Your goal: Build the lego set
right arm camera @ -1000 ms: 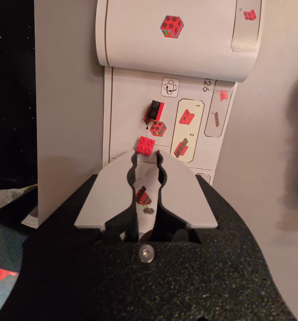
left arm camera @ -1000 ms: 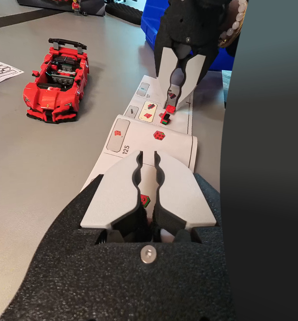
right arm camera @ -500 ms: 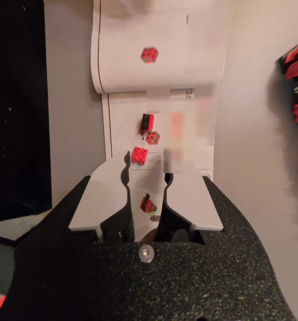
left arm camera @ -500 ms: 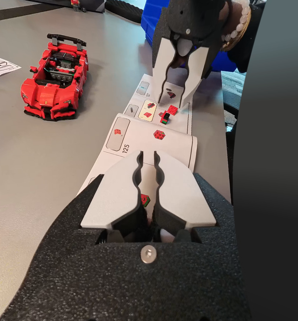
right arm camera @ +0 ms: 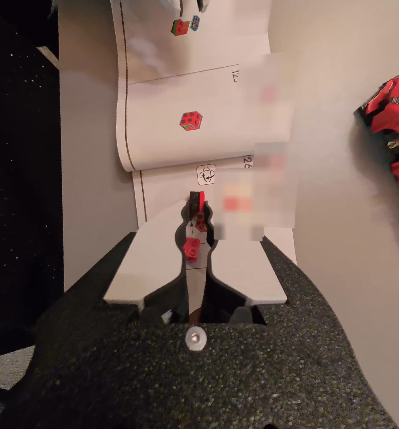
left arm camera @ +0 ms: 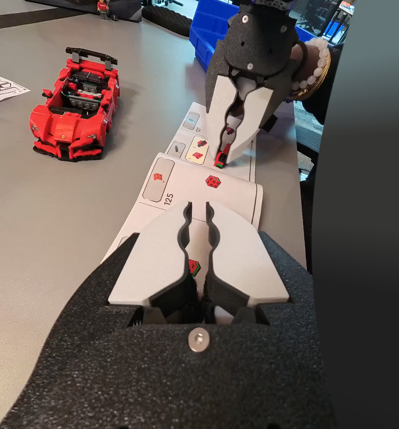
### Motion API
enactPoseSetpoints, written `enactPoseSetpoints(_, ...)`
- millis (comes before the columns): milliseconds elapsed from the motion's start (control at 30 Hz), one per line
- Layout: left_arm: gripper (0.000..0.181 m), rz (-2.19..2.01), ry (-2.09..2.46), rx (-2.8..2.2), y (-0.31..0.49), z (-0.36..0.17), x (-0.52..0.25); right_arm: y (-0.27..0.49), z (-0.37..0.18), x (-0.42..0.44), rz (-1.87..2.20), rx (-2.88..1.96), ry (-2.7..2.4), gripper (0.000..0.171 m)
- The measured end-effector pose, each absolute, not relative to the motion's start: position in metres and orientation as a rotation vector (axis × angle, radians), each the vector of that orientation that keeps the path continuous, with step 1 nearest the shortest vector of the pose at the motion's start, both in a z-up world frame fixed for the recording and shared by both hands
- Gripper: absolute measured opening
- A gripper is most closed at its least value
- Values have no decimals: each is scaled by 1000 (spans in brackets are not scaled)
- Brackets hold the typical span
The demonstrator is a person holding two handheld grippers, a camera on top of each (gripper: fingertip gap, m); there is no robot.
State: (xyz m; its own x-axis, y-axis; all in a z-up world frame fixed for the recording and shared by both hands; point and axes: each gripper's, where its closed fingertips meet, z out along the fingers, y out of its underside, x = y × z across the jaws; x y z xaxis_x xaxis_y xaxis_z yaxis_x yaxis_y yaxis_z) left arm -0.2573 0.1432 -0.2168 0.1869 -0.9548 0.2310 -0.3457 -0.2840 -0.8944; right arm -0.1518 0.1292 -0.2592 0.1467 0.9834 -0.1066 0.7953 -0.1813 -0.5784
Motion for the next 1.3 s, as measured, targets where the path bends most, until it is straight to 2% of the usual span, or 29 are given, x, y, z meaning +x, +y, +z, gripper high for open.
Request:
enactPoseSetpoints(400,17,-877,1304,-1814,143,-225,-268,127,-227,-168,1140,-2127,-1399,12)
enactPoseSetpoints(567,19,-939,1327,-1764,133,-215,-254,130,-234,-168,1140,-2188,-1383,12)
enactPoseSetpoints(900,26,-861,1433,-1811,128,-229,-208,128,-235,-173,1111,-2205,-1451,12)
enactPoseSetpoints(1300,26,-787,1453,-1892,133,-251,-213,131,-239,-178,1065,-2186,-1493,12)
